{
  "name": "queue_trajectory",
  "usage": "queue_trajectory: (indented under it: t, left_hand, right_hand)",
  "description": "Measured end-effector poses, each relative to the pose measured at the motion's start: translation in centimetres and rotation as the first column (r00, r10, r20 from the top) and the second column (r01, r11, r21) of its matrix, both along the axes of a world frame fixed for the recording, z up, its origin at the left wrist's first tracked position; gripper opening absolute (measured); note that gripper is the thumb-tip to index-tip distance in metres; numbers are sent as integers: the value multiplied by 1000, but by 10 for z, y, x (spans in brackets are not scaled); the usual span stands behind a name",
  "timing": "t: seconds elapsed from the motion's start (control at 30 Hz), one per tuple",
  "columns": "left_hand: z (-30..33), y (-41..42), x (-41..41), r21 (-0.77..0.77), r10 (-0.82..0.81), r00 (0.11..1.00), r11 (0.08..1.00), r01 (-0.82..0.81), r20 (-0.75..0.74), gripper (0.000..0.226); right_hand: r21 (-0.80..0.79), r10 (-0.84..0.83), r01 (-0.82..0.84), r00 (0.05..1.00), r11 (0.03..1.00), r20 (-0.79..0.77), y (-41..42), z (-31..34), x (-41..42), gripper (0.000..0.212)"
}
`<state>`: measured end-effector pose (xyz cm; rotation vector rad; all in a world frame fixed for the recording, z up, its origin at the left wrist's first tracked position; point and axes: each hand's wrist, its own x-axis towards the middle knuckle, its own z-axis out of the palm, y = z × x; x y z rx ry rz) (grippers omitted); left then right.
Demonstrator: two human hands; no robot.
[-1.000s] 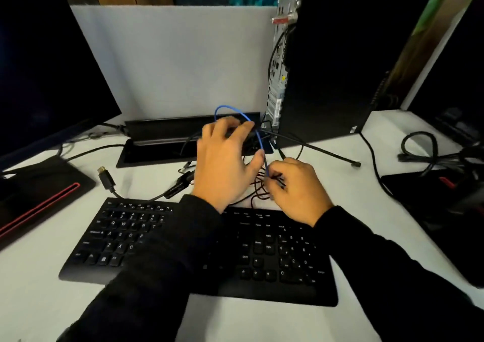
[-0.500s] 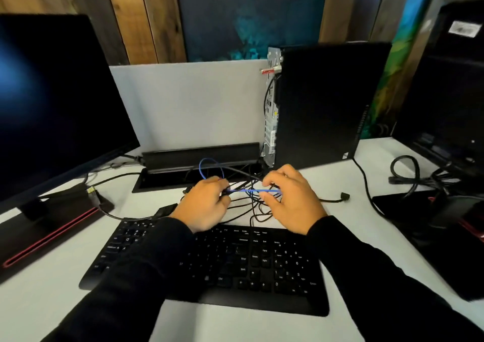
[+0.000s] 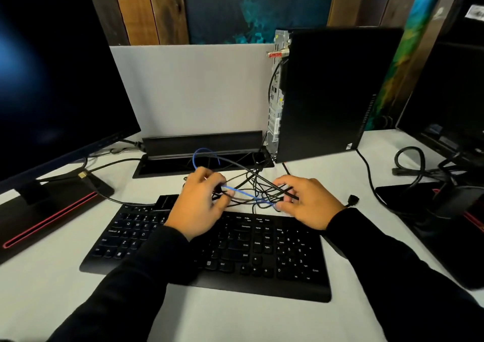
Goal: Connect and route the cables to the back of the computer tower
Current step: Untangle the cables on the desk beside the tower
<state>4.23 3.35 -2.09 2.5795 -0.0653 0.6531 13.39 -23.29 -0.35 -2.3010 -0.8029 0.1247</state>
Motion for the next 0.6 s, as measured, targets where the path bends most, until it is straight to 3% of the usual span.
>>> queue_trajectory:
  t: [0.13, 0.27, 0.4, 0.5, 0.6]
  left_hand:
    - [14, 18, -2, -53, 135, 989, 990, -132, 56, 47]
    - [20, 32, -6, 17, 106, 993, 994, -105, -57, 70]
    - [9, 27, -9, -20, 92, 994, 995, -93, -61, 63]
    - [8, 17, -13, -36, 122, 992, 992, -122, 3, 46]
    - [12, 1, -14, -18, 83, 996, 996, -83, 24, 44]
  right_hand:
    - [214, -96, 71, 989, 974, 109, -1, 8, 13, 33]
    - [219, -121, 97, 988, 971, 99, -9, 7, 19, 32]
    - [134, -88, 75, 992, 988, 92, -5, 1, 13, 19]
    - [140, -88, 72, 990, 987, 109, -2, 3, 10, 16]
    - [146, -88, 73, 991, 987, 97, 1, 1, 7, 17]
